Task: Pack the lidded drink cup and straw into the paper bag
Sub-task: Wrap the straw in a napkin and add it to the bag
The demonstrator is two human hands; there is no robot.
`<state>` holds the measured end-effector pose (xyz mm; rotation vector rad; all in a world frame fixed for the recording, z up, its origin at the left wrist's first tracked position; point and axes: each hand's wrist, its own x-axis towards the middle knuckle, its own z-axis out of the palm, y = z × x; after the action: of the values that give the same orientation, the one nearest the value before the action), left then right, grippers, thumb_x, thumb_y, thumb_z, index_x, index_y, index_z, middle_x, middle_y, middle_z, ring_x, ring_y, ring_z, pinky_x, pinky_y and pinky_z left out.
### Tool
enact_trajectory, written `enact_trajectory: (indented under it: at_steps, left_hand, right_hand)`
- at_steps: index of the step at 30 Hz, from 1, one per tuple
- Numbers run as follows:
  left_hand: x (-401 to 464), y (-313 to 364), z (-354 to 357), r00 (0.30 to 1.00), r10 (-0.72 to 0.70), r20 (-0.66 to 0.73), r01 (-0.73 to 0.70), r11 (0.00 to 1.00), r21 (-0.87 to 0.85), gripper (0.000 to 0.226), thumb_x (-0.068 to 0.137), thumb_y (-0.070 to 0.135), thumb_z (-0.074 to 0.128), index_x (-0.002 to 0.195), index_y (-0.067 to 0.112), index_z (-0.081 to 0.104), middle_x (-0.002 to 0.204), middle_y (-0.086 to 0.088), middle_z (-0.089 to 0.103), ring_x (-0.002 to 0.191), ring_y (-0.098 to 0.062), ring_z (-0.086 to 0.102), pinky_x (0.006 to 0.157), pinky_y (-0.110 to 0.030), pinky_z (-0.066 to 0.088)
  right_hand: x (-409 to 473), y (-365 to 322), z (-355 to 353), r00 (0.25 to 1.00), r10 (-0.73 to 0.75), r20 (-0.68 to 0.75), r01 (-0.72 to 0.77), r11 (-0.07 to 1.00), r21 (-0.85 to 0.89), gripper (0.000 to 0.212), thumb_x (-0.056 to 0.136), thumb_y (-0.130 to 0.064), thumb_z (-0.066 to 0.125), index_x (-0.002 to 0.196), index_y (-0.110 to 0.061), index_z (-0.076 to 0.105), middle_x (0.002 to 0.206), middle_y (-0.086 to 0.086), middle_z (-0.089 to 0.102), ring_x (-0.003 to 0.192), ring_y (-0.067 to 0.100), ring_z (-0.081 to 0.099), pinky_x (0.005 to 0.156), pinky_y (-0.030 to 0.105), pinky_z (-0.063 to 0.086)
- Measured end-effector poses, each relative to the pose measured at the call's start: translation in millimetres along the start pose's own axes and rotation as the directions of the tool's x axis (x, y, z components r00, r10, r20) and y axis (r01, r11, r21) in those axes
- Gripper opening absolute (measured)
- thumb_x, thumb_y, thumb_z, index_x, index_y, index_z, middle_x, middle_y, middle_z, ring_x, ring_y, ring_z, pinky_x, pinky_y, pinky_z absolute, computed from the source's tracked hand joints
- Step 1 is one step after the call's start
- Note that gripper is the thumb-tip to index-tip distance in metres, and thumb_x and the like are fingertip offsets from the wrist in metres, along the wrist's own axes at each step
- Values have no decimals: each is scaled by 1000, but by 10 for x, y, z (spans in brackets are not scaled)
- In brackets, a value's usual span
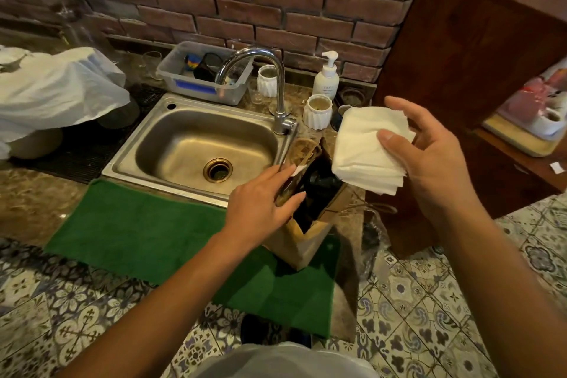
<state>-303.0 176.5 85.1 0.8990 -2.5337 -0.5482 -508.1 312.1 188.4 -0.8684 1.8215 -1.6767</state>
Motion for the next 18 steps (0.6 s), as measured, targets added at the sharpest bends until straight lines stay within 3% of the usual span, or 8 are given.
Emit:
enact_trajectory:
  at_steps: [2,4,7,10,14,16,18]
  left_hand:
    - [52,-3,4,997,-39,67,39,999,-3,56,90,58,60,141,35,54,134,7,64,111,-15,65,86,-37,58]
    - [87,-24,26,993,-69,101,74,996,-43,50,91,47,65,140,38,56,130,7,68,109,-17,67,88,-37,57]
    - [93,-66,44,989,-117,91,126,986,-106,46,94,28,66,138,38,58,119,1,74,96,-21,69,84,-41,58]
    - [85,-107,20,983,-159,92,172,975,-144,46,94,23,66,138,36,58,118,-3,74,90,-21,69,84,-40,58]
    - [86,-160,7,968,-205,143,232,951,-206,53,92,28,70,141,35,53,130,1,68,103,-17,67,94,-32,53]
    - [99,-183,6,961,-212,176,248,945,-214,58,89,28,74,142,34,52,134,2,66,114,-17,64,96,-28,48]
    - [115,-204,8,963,-205,177,240,948,-208,58,89,25,73,142,34,52,135,2,65,113,-17,64,95,-26,47]
  right_hand:
    - [0,12,71,997,-14,72,16,999,-29,39,96,-11,68,131,-28,67,121,-4,70,105,15,72,78,28,62]
    - [4,46,155,990,-20,141,27,998,-49,42,95,-9,68,133,-28,66,124,-6,68,106,7,70,77,23,60]
    - [14,196,258,975,9,223,0,999,-38,48,95,-2,66,136,-28,63,124,-12,65,105,-2,68,80,20,58]
    - [25,439,242,960,21,279,14,992,-123,48,98,-2,63,139,-26,61,131,-13,61,109,-3,65,82,22,58]
    - [41,613,198,934,-7,358,152,913,-378,48,101,-15,59,142,-40,56,134,-26,54,112,-7,58,85,21,54]
    - [54,674,245,906,3,423,226,841,-491,46,101,-16,59,138,-43,59,133,-21,59,106,-6,58,81,21,50]
    - [75,731,317,890,-1,456,267,812,-519,42,100,-14,61,133,-40,66,130,-13,67,103,-2,61,81,25,49]
